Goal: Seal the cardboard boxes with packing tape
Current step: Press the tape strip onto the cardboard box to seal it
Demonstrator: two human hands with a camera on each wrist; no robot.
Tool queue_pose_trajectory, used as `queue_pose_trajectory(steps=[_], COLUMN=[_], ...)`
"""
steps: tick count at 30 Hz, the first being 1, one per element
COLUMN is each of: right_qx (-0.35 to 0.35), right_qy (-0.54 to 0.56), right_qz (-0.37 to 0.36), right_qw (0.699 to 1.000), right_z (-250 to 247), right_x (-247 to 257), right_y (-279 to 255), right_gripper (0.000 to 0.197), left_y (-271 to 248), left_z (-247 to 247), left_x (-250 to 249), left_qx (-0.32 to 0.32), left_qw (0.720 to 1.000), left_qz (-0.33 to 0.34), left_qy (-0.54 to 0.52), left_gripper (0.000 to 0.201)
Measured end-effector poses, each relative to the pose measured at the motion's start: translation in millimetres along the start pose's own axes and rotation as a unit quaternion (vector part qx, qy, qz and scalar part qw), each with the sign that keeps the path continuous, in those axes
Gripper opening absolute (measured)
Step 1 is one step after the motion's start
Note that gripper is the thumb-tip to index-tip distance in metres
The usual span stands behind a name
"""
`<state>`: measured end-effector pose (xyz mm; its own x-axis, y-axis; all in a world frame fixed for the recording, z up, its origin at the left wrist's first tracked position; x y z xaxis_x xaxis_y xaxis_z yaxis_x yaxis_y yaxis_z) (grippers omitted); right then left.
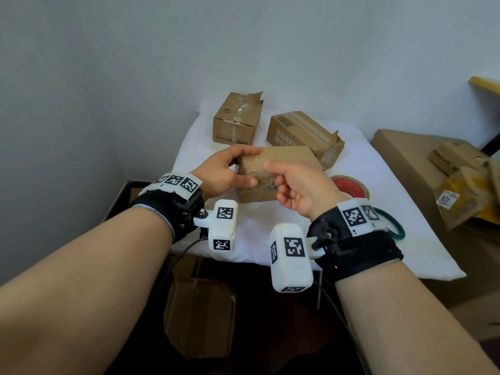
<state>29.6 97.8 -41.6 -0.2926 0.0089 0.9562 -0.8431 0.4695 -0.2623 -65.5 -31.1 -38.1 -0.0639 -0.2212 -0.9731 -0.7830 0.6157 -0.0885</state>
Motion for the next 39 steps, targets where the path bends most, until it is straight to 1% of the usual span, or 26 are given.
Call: queue_pose_trajectory(steps=[4,9,16,19,25,31,39], right_qx=[-0.009,-0.015,-0.025,-0.026,-0.033,-0.032,-0.05], right_qy=[-0.016,-0.021,-0.023,-0.024,-0.026,-0.032,-0.039], right_qz=[-0.012,-0.017,-0.022,-0.024,-0.027,-0.033,-0.062], right_qw=[1.0,1.0,0.999,0.999,0.999,0.998,0.996], right_z=[-1.0,-2.9,-4.7,-5.0,-6.6,-6.6,-7.0], right_x=[2.1,3.2,3.2,3.3,2.6,2.6,2.2], right_y=[0.0,0.9,2.3,2.4,3.6,5.7,10.8], right_gripper=[0.019,0.02,0.019,0.018,0.025,0.024,0.039], left_y=[0.2,2.4,1.5,2.2,2.5,1.8,1.9], left_z=[0.4,-1.0,-0.2,-0.4,-0.5,-0.3,-0.1], left_x=[-0.3,2.1,1.3,1.6,2.0,0.8,0.9], left_qx=[-0.001,0.002,0.005,0.004,0.004,0.005,0.007], left_qw=[1.0,1.0,1.0,1.0,1.0,1.0,1.0], left_qz=[0.001,-0.002,0.0,0.001,0.0,0.003,0.003], left_qy=[-0.008,-0.012,-0.012,-0.01,-0.005,-0.006,-0.01], left_gripper=[0.076,0.07,0.073,0.071,0.071,0.07,0.07])
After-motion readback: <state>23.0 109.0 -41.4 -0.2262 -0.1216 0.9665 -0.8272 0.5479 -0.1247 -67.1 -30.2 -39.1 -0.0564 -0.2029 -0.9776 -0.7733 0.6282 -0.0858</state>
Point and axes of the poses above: each hand's wrist, its own y-axis towards the middle knuckle, its own z-axis out of the palm, x = y × z, the point moved 10 cm from there along y, towards the middle knuckle, and after that the axes turned 9 degrees about -z, right-handed, at the moved point
